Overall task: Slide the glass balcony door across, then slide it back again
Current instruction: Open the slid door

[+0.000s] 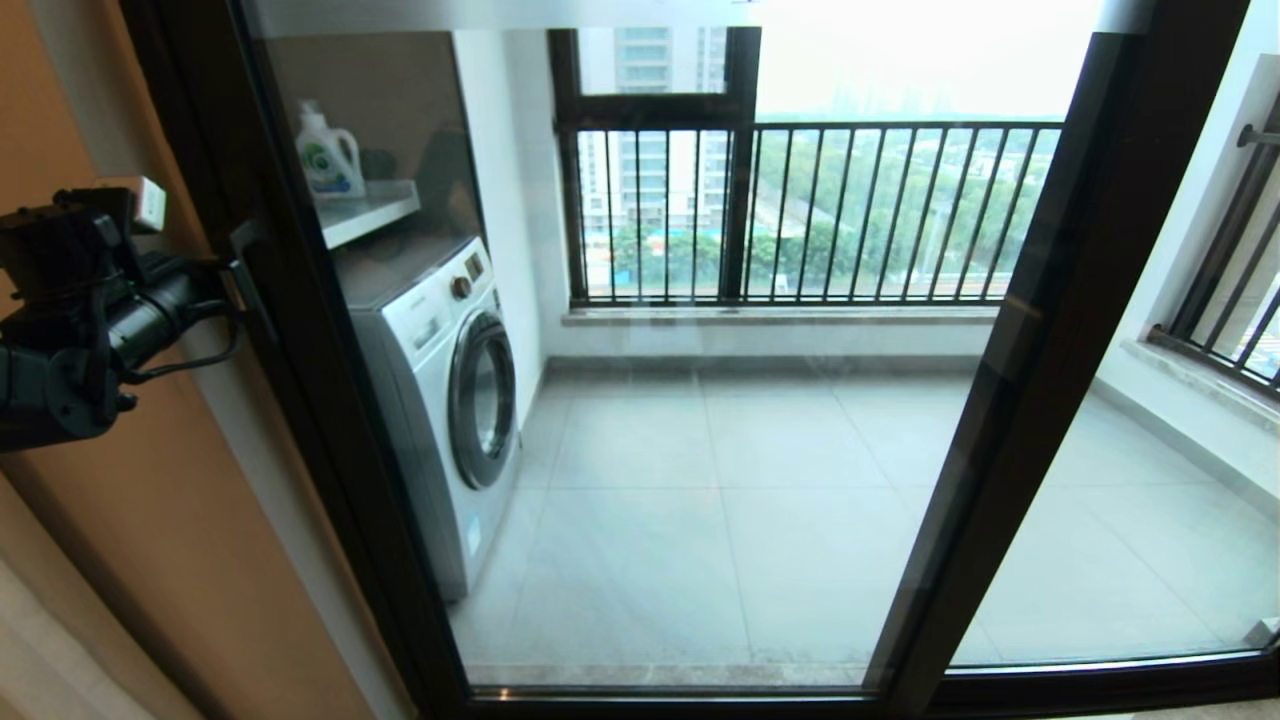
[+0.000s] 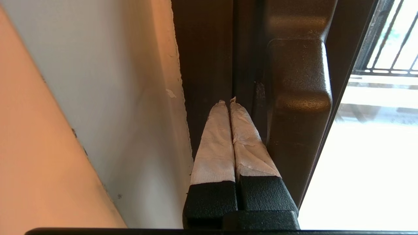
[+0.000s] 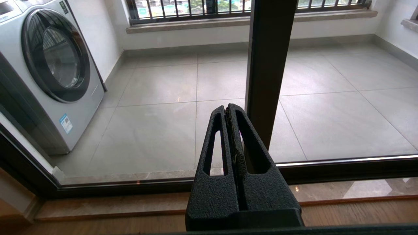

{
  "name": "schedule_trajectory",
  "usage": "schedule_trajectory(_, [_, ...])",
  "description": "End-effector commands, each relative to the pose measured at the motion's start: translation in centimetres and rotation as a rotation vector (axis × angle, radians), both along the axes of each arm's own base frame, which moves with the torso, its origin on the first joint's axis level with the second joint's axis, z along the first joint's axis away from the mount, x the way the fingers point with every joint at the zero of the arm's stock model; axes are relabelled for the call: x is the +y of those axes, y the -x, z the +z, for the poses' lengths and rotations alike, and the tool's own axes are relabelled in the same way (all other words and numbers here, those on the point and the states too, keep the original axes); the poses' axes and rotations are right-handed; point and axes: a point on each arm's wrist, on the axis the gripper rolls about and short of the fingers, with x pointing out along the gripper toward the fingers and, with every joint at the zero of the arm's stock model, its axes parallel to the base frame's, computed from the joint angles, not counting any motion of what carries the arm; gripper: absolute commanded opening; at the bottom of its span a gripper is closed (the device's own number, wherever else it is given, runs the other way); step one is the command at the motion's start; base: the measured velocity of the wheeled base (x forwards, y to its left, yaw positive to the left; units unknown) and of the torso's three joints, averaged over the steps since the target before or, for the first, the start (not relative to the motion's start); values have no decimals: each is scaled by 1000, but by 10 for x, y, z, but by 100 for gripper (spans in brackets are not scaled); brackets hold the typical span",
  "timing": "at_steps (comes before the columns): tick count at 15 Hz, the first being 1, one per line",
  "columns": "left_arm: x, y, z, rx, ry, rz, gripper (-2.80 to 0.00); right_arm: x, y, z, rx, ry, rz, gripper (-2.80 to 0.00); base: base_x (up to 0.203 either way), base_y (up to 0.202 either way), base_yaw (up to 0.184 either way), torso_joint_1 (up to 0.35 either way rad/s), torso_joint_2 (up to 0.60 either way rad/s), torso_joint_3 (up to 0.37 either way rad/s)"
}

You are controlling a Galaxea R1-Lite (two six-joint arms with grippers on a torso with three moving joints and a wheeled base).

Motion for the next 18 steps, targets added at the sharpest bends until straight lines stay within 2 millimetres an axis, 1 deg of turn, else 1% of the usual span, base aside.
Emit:
schedule_trajectory(1, [-13, 0, 5, -16, -4, -28, -280, 0, 0, 0, 0, 0, 0, -280, 0, 0, 0, 0, 0, 0])
schedule_trajectory(4, [-20, -1, 5, -15, -4, -45, -280, 0, 0, 0, 0, 0, 0, -280, 0, 0, 0, 0, 0, 0])
schedule_trajectory(9, [-27, 2, 8, -20, -5, -59, -280, 0, 0, 0, 0, 0, 0, -280, 0, 0, 0, 0, 0, 0])
schedule_trajectory(13, [-34, 2, 7, -17, -4, -77, -280, 0, 0, 0, 0, 0, 0, -280, 0, 0, 0, 0, 0, 0])
schedule_trajectory(18, [-41, 7, 8, -12, -2, -96, -280, 0, 0, 0, 0, 0, 0, -280, 0, 0, 0, 0, 0, 0])
